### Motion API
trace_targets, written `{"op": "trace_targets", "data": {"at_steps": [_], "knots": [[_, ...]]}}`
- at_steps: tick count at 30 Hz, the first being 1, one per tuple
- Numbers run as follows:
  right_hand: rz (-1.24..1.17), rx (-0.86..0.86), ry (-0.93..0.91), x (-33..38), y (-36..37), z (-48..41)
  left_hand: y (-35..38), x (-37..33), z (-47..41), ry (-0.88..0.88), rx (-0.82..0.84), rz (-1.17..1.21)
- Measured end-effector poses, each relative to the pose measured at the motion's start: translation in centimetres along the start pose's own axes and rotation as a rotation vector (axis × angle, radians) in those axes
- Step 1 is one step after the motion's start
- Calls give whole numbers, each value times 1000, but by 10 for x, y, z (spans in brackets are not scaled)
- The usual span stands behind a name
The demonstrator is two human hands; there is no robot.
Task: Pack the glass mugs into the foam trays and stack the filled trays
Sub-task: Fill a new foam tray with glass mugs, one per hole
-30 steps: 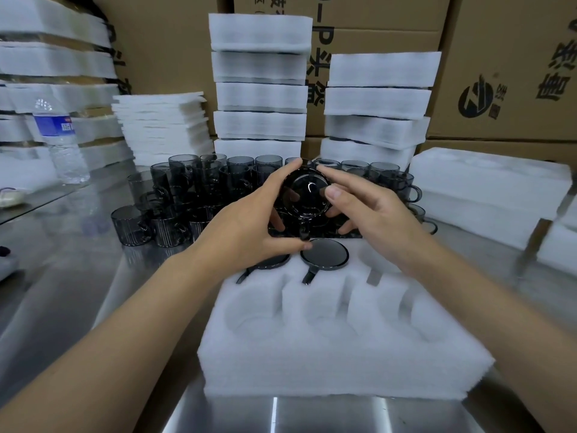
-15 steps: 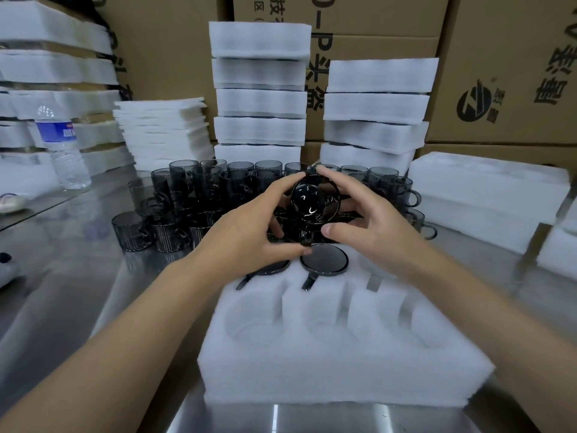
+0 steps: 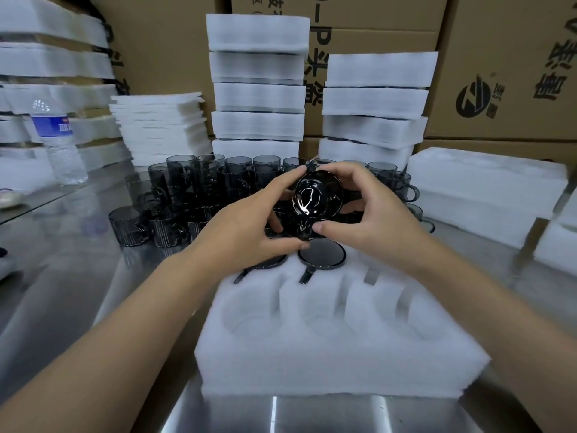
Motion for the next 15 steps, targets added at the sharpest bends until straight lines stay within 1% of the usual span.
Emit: {"op": "trace_targets", "data": {"at_steps": [3, 6, 8, 12, 13, 15], "knots": [[16, -2, 56, -4, -9, -2, 0, -1, 0, 6, 13, 7], [-6, 59, 122, -9, -23, -3, 0, 0, 1, -4, 9, 21], [-79, 111, 165, -14, -35, -4, 1, 1, 1, -21, 14, 6], [-308, 285, 217, -23, -56, -3, 3, 3, 1, -33, 34, -44], [-344, 336, 221, -24, -59, -2, 3, 4, 0, -35, 34, -51], [-344, 432, 223, -27, -63, 1, 3, 5, 0, -38, 33, -60]]}}
Point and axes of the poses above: each hand's wrist, its own z-axis away from the middle knuckle, its own y-axis out of the palm, x = y × z, the point moved 3 cm from there along -z, towards the middle knuckle, and after that the axes turned 4 degrees about x, right-handed, at the moved point
